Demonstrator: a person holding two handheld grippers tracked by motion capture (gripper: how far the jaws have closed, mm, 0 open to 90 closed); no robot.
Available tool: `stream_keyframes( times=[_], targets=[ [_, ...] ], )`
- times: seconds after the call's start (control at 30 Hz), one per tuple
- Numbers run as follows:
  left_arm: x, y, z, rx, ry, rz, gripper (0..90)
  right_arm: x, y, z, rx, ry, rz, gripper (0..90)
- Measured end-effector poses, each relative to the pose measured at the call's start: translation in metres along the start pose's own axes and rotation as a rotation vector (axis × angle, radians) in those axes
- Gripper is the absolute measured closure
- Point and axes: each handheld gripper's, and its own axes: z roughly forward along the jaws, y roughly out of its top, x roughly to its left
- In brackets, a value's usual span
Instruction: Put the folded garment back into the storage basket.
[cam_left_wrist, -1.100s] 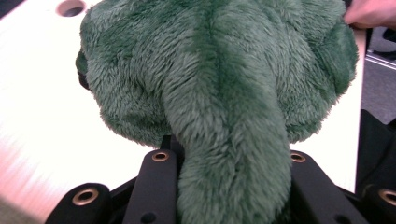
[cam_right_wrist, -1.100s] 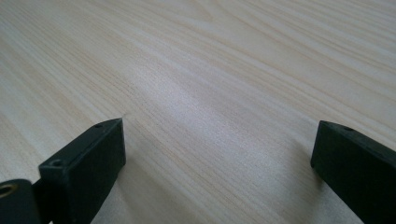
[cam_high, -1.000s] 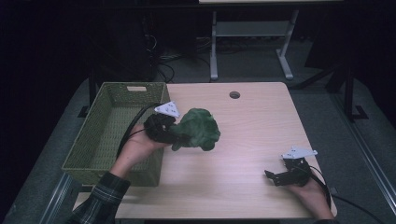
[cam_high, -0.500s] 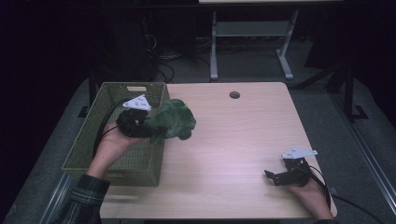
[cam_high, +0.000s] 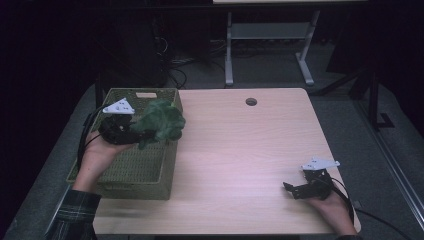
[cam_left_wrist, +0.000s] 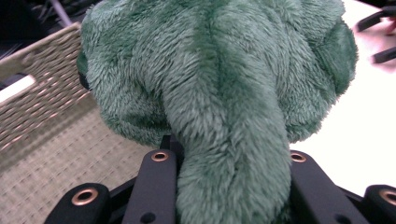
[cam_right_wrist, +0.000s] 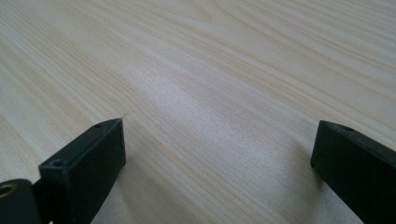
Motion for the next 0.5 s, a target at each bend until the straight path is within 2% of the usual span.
stream_keyframes(
  times=[0.13, 0.5],
  targets=[
    [0.010, -0.011, 0.000, 0.012, 0.036, -0.024, 69.0, 0.000, 0.000, 0.000, 0.000, -0.001, 0.000, 2.8],
    [0.035, -0.043, 0.003, 0.023, 0.085, -0.110, 69.0, 0.000, 0.000, 0.000, 0.001, 0.000, 0.000, 2.9]
  ],
)
